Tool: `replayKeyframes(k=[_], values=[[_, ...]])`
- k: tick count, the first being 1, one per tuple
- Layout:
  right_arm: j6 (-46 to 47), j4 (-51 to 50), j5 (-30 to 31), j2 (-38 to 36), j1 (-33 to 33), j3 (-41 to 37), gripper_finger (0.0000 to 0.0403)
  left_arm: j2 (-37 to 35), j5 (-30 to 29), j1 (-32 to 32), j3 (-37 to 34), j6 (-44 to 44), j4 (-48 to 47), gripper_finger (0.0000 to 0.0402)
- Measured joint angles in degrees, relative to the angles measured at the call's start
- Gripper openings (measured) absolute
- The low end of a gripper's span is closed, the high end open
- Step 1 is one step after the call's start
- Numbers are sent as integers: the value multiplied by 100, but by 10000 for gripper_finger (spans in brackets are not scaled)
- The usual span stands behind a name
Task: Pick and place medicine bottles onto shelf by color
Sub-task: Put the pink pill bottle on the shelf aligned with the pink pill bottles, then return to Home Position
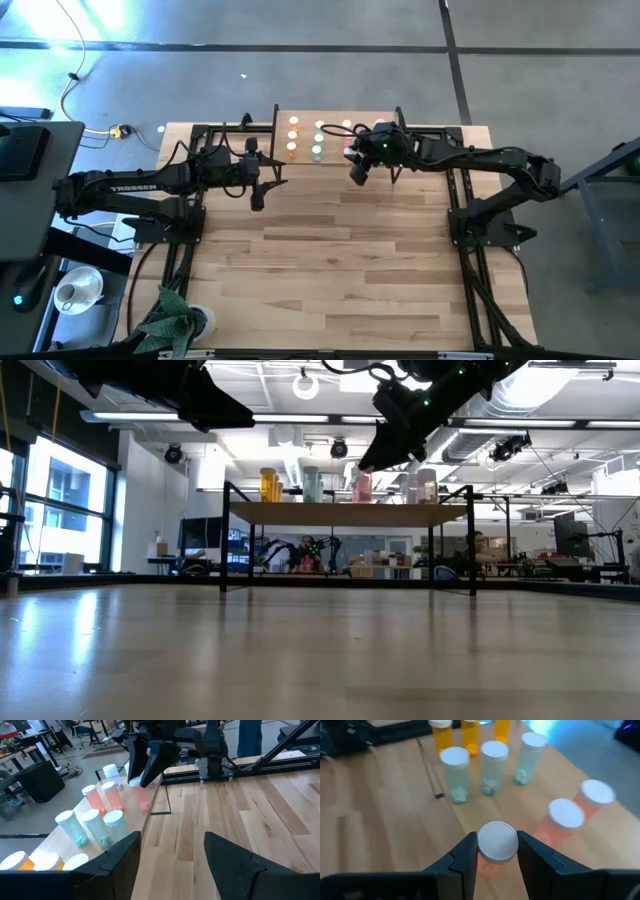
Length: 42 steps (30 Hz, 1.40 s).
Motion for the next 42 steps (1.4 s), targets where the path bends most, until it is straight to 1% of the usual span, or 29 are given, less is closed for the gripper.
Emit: replayKeyframes(k=[3,5,19,23,34,42], values=[[-156,-26,349,0,47,0,112,0,0,0,0,-31,0,209],[-269,-88,469,0,56,0,112,0,0,0,0,-63,-1,209],[-373,-209,469,0,55,0,113,0,0,0,0,-59,2,209],[-371,-209,564,0,57,0,125,0,0,-1,0,-59,0,209],[-371,-131,576,2,57,0,180,0,0,0,0,-59,0,209],[-376,-111,590,-302,51,-2,185,0,0,-2,0,-57,-79,209]])
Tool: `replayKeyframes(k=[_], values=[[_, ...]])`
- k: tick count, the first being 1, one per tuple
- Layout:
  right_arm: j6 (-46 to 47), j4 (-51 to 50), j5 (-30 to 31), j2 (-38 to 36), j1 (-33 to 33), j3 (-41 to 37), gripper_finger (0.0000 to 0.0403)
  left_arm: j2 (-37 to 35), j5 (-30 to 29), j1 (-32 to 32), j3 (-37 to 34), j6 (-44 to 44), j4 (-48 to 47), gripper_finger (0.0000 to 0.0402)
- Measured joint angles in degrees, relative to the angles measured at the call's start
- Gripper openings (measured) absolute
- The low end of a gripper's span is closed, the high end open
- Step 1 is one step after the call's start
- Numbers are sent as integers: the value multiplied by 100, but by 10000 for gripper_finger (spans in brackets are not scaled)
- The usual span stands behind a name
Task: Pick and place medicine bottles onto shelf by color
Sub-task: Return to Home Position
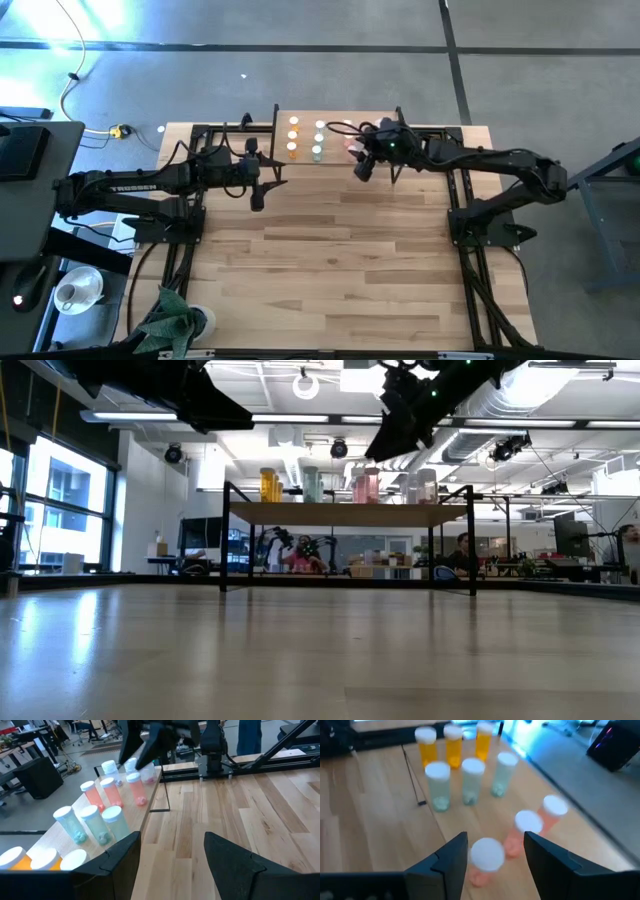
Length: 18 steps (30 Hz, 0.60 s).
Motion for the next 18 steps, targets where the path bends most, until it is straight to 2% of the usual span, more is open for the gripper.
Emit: replayKeyframes(k=[8,18], values=[[-194,-343,773,-649,-2,0,185,0,0,0,0,0,-6,209],[627,-1609,831,-1326,0,2,185,0,0,1,0,2,-6,209]])
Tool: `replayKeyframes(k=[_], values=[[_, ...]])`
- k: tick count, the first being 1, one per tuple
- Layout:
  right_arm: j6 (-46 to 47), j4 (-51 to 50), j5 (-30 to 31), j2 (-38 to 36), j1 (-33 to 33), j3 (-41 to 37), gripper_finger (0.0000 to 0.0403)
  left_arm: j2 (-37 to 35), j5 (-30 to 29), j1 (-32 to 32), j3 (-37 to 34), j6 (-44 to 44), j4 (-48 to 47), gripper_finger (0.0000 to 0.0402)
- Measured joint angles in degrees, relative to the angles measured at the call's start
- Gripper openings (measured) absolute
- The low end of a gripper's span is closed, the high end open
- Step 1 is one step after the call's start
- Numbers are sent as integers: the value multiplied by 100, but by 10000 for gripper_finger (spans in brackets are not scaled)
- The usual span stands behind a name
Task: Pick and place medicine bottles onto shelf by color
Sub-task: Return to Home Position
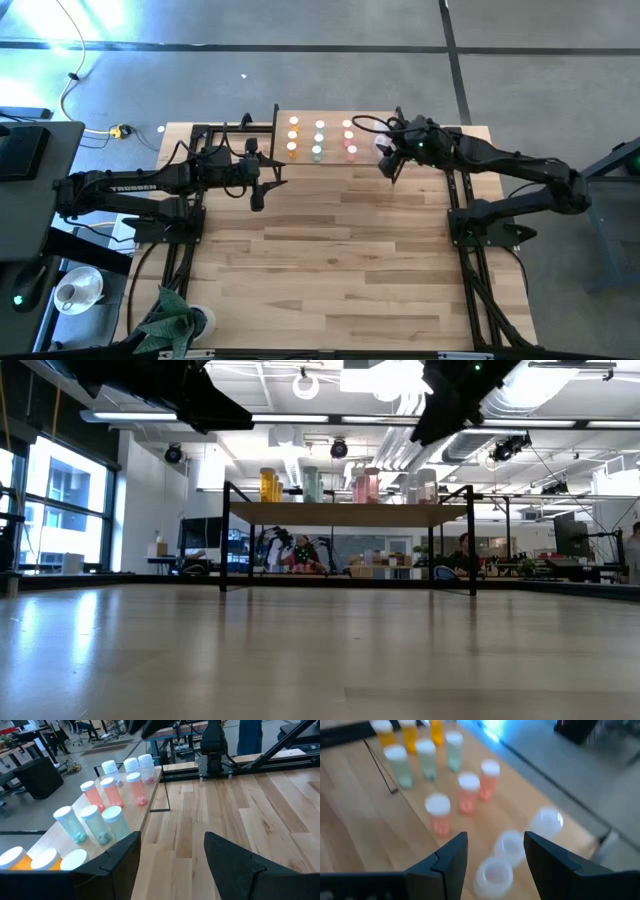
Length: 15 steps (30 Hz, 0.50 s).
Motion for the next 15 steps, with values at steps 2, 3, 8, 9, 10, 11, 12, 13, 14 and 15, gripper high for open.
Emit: replayKeyframes(k=[2,3,8,9,10,11,12,13,14,15], values=[[287,-321,14,1,0,-2,185,-1,0,-1,0,-2,0,209],[414,-471,15,11,0,-2,185,0,0,-1,0,-2,0,209],[678,-858,18,185,0,-4,185,-2,-1,-1,0,0,2,209],[696,-847,16,218,0,-4,185,-2,-1,-1,0,-2,1,209],[707,-850,16,250,0,-4,185,-2,0,-1,0,-2,2,209],[720,-848,16,290,0,-4,185,-2,0,-1,0,-2,4,209],[737,-848,16,324,-2,-4,185,-2,0,-1,0,-2,2,209],[759,-848,16,356,0,-3,185,-2,0,-1,0,-2,0,209],[801,-848,16,382,0,-3,185,-2,0,-1,0,-2,4,209],[836,-848,16,403,0,-4,185,-2,0,-1,0,-2,4,209]])
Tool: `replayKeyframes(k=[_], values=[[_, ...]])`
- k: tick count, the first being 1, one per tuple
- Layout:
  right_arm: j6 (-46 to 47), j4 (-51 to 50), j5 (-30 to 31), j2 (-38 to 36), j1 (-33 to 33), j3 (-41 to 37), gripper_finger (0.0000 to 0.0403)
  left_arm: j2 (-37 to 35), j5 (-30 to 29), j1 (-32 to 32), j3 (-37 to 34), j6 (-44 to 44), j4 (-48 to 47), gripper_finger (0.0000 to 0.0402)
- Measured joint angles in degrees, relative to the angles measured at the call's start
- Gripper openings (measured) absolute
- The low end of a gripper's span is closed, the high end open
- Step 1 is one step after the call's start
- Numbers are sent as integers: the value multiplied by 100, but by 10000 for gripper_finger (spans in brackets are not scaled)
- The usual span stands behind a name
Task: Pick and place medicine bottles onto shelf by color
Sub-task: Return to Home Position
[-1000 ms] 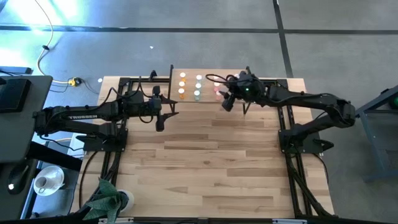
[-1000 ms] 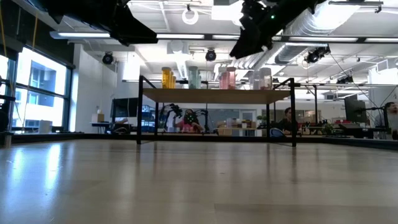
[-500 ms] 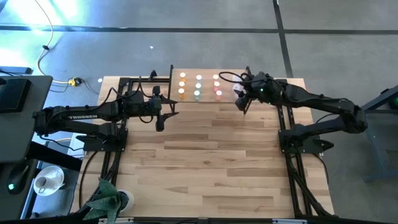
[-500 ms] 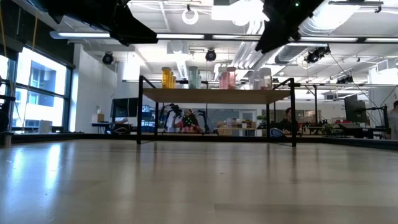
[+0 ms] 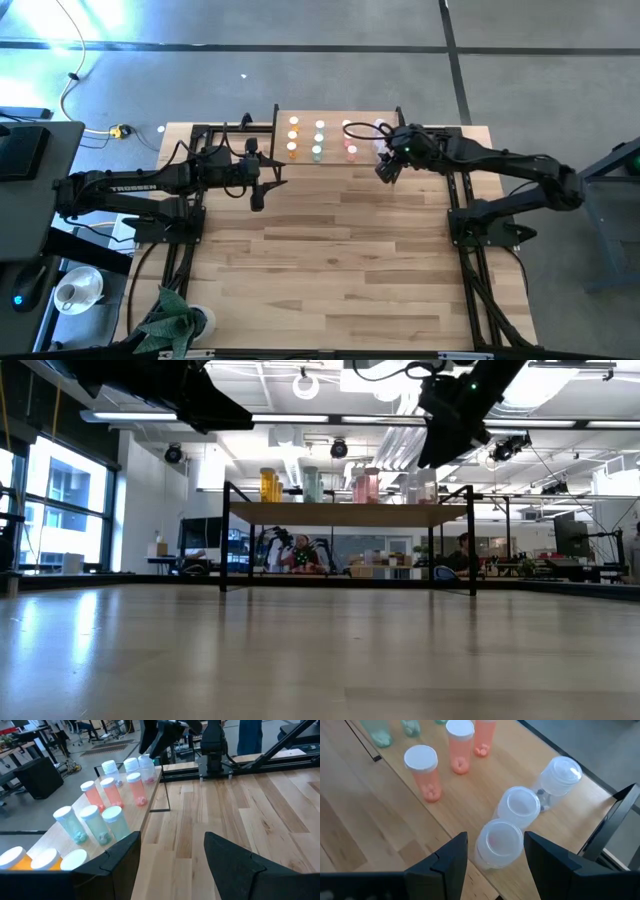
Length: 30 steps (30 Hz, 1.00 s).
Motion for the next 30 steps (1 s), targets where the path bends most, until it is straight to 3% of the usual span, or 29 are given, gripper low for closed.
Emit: replayKeyframes(k=[25,30], values=[[-229,280,-41,-22,-2,0,185,-3,-5,2,0,4,-35,209],[-417,319,-25,-355,-1,1,185,-458,-111,70,0,126,-216,209]])
